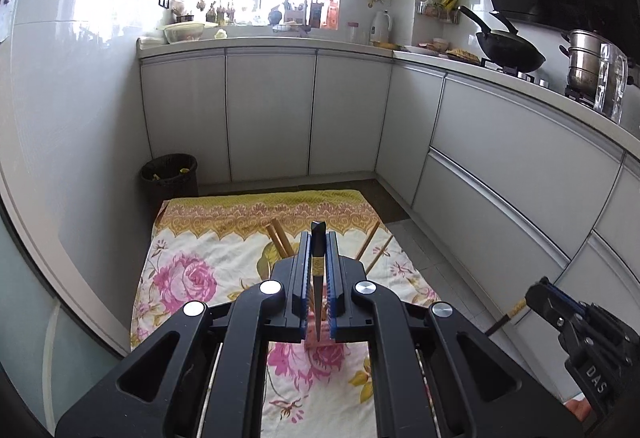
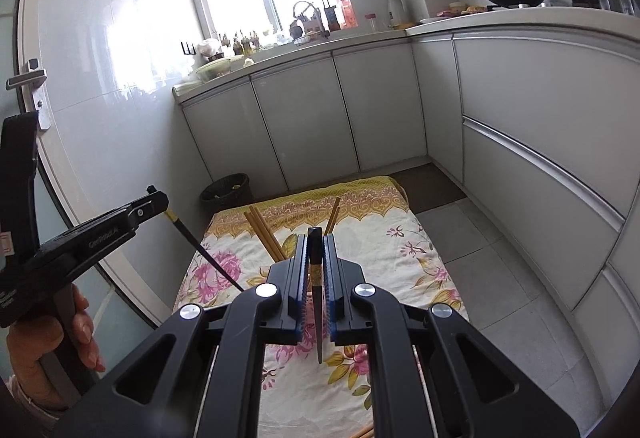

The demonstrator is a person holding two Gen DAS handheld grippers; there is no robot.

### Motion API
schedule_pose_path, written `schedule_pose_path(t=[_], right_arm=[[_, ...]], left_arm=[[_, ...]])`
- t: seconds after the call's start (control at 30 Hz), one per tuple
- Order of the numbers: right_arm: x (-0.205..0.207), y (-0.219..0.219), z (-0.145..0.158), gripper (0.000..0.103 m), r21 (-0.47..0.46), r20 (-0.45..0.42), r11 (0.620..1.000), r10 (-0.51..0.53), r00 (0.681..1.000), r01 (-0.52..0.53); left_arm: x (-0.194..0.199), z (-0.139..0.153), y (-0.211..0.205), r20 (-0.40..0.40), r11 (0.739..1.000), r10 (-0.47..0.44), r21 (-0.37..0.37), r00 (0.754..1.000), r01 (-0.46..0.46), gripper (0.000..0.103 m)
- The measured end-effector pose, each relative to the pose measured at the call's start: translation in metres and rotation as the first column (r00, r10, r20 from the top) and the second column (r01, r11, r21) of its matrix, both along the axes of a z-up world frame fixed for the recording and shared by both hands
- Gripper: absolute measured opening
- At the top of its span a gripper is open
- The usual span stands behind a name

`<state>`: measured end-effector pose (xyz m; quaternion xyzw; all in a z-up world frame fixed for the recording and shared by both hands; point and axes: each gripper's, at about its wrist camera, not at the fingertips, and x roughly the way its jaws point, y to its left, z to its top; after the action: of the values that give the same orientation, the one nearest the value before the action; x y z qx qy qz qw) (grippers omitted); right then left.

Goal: Organize utensils

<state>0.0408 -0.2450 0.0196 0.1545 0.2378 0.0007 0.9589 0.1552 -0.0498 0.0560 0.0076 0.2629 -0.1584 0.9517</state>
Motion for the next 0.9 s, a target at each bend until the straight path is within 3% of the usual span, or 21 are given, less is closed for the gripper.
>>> schedule_pose_path(t=[0.3, 0.5, 0.57, 0.63, 0.67, 0.9], right_arm=[[0.018, -0.018, -0.006, 0.008, 0.010, -0.008, 1.000, -0.020, 1.000, 0.020], [0.035, -0.018, -0.007, 0.008, 0.020, -0.018, 1.000, -0.015, 1.000, 0.015], [0.041, -0.014, -0.004, 0.008, 0.021, -0.009, 1.000, -0.008, 1.000, 0.008], [0.046, -0.008, 0.002, 0.008, 0.020, 0.004, 1.000, -0.002, 1.000, 0.002], [0.049, -0.006, 0.005, 0.008, 0.018, 0.011, 1.000, 0.002, 1.000, -0.002], [0.080, 0.013, 0.024, 0.008, 0.013, 0.073, 1.000, 0.010, 0.997, -0.011]], left_arm=[[0.061, -0.038, -0.023, -0.074, 0.999, 0.034, 0.022, 0.997, -0.032, 0.006], [0.079, -0.065, -0.022, -0.143, 0.999, 0.037, 0.021, 0.989, -0.034, 0.007], [0.077, -0.063, -0.017, -0.138, 0.999, 0.036, 0.012, 0.990, -0.035, 0.013], [0.073, -0.056, -0.013, -0.125, 1.000, 0.029, -0.001, 0.992, -0.030, 0.030], [0.071, -0.051, -0.012, -0.114, 1.000, 0.023, -0.004, 0.993, -0.024, 0.033], [0.049, -0.016, 0.010, -0.028, 0.997, 0.039, -0.059, 0.999, -0.041, 0.036]])
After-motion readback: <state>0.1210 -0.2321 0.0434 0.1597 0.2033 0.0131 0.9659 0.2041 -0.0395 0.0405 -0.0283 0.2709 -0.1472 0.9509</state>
